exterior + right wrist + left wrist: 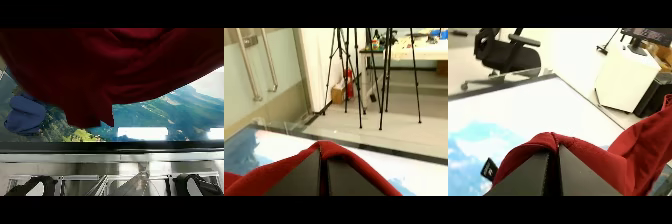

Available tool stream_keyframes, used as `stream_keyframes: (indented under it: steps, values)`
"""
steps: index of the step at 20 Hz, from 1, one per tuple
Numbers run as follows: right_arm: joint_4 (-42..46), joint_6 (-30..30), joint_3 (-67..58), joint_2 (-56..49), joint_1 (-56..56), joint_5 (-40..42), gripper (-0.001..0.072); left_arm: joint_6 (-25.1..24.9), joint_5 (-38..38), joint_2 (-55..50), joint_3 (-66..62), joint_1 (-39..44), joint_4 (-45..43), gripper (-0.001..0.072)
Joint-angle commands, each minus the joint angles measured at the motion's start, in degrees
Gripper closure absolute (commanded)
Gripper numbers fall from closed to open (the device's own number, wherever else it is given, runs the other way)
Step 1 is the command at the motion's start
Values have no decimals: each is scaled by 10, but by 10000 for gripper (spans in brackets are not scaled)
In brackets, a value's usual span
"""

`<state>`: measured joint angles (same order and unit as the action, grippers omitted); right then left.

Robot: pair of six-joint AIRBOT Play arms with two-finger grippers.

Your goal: Fold the shirts.

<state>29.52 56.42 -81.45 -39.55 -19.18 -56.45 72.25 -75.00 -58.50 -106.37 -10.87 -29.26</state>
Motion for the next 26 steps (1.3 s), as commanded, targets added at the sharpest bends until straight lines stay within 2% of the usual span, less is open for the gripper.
stream_keyframes:
  steps: [1, 3, 6, 8, 9, 14, 17, 21, 24, 26]
  values:
    - [0, 38, 1, -20, 0, -44, 697, 0, 4, 20, 71, -12, 4, 684]
    - [10, 39, 1, -52, 0, -50, 697, -27, 10, 7, 91, -12, 3, 684]
    - [66, 114, 1, -133, 0, -106, 697, -22, 11, -39, 107, -11, 5, 684]
    - [68, 126, 14, -189, 0, -170, 697, -18, -17, -74, 128, -3, 3, 685]
    - [68, 126, 26, -210, 4, -176, 697, -18, -26, -90, 143, 3, 3, 685]
    - [67, 108, 68, -330, 38, -98, 697, -44, 23, -199, 212, 37, 4, 691]
    - [54, 60, 68, -384, 67, -77, 697, -85, 8, -260, 198, 58, 5, 692]
    - [0, 8, 67, -343, 75, -59, 698, -94, -46, -262, 86, 87, 9, 692]
    - [-13, -13, 67, -233, 60, -29, 698, -83, -61, -202, -16, 94, 9, 691]
    - [-13, -16, 67, -142, 47, -18, 697, -51, -61, -148, -69, 87, 10, 690]
